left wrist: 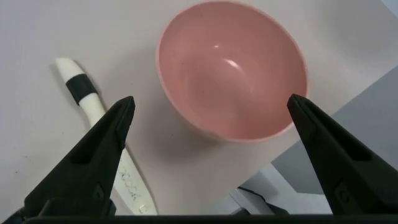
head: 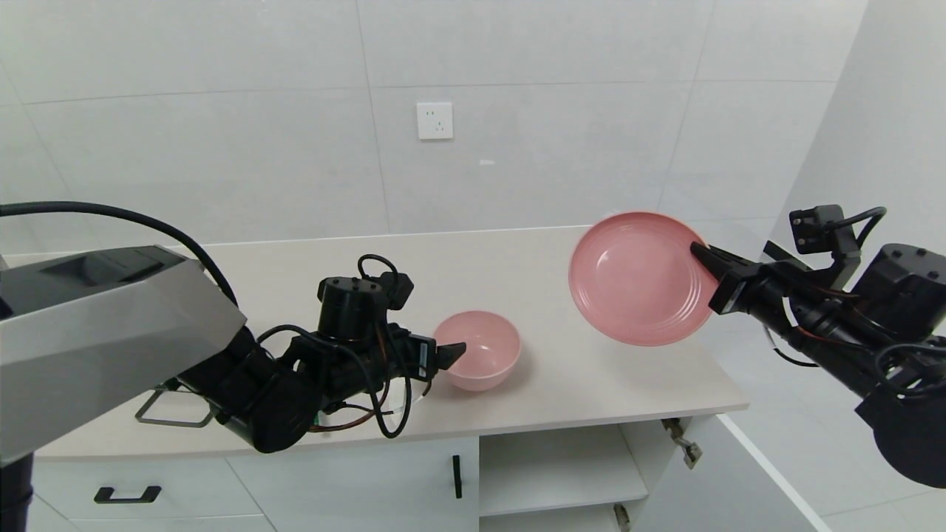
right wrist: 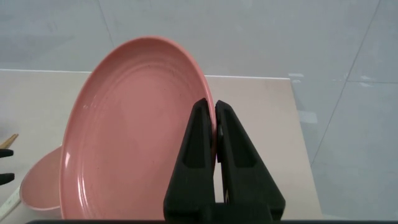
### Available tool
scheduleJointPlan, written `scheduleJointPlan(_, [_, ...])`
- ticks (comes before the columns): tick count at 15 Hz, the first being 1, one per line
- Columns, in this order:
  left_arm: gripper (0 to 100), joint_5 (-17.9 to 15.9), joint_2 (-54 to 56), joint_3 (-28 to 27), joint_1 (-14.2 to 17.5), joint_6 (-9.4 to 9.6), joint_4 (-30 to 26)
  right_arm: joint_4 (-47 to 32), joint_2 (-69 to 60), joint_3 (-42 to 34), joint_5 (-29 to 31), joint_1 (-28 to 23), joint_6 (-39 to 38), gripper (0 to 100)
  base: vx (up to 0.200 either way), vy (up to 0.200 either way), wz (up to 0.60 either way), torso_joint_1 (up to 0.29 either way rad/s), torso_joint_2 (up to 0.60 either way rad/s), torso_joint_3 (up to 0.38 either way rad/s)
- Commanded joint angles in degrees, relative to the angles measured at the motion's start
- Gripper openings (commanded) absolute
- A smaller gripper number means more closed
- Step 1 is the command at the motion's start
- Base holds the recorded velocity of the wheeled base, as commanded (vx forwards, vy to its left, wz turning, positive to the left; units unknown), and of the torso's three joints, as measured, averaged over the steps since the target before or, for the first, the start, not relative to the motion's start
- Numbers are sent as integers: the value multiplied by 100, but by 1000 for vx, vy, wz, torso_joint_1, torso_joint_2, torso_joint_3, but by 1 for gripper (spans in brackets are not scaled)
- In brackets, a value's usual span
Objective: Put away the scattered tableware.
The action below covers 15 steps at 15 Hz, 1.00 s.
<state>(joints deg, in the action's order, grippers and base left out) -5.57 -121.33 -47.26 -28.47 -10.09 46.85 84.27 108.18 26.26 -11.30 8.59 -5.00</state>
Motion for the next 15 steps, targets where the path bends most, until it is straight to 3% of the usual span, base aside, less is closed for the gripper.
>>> scheduleJointPlan(1, [100,-5,-268,-310,52,-1,-62,1,10,-7,-4,11,-1,0,0,0,0,0,0,0])
scheduleJointPlan(3, [100,3,-611,-723,263,-10,-71,1,19,-68,-4,19,-1,0,0,0,0,0,0,0])
scheduleJointPlan(6, [100,12,-901,-925,482,-28,-79,1,19,-68,-4,11,-1,0,0,0,0,0,0,0])
scheduleJointPlan(11, [100,12,-1209,-1294,315,-37,-123,10,54,-51,-4,11,8,0,0,0,0,0,0,0])
scheduleJointPlan(15, [100,30,-1358,-1312,192,-177,-88,10,54,-42,-13,11,8,0,0,0,0,0,0,0])
